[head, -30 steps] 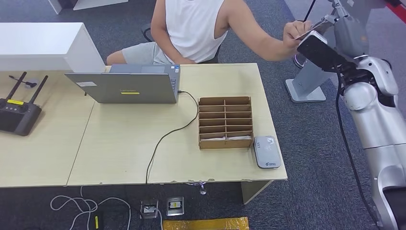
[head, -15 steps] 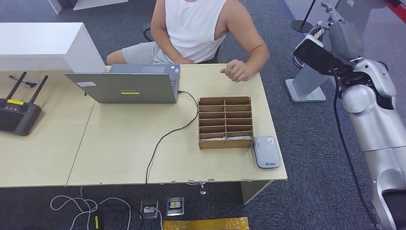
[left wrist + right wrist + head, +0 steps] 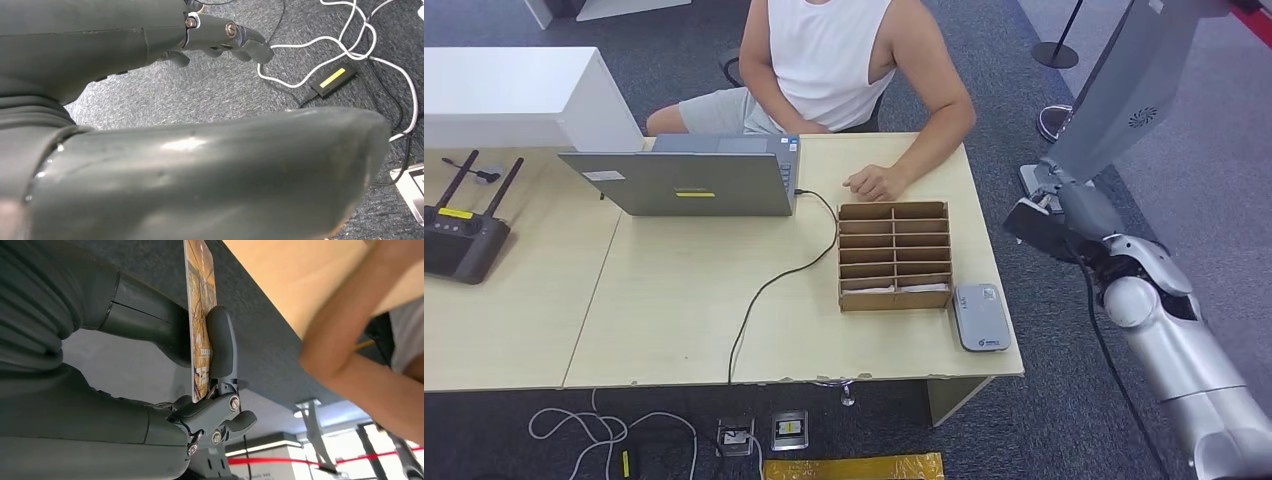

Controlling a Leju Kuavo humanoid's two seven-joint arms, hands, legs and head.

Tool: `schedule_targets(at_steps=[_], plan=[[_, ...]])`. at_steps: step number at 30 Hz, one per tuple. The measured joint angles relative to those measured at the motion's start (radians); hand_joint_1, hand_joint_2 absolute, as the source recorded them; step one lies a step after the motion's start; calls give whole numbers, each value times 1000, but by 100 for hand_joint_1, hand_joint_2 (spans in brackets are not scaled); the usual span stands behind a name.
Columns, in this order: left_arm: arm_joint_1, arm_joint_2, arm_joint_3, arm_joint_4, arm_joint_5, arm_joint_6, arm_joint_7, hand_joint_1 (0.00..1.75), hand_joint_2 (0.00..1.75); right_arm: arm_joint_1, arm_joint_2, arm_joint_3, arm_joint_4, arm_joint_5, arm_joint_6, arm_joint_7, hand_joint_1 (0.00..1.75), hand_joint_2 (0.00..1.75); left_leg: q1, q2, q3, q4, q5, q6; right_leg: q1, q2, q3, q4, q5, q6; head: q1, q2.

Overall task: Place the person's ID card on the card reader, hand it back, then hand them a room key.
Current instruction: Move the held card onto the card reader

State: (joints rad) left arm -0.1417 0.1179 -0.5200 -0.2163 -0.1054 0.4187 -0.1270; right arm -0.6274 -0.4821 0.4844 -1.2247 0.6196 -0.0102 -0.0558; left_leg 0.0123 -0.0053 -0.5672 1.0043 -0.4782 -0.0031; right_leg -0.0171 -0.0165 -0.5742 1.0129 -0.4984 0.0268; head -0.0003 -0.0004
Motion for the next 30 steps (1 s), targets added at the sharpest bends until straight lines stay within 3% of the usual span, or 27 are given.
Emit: schedule_targets(at_steps=[9, 30], plan=[[2, -1, 0, 0, 10, 1, 0, 0, 0, 142, 20, 27, 2, 21, -60, 23, 175, 175, 0, 0, 0, 0, 0, 0, 0, 0, 0, 0, 0, 0, 0, 0], [3, -2, 0, 0, 9, 1, 3, 0, 0, 175, 78, 76, 46, 39, -65, 30, 175, 175, 0, 0, 0, 0, 0, 0, 0, 0, 0, 0, 0, 0, 0, 0]])
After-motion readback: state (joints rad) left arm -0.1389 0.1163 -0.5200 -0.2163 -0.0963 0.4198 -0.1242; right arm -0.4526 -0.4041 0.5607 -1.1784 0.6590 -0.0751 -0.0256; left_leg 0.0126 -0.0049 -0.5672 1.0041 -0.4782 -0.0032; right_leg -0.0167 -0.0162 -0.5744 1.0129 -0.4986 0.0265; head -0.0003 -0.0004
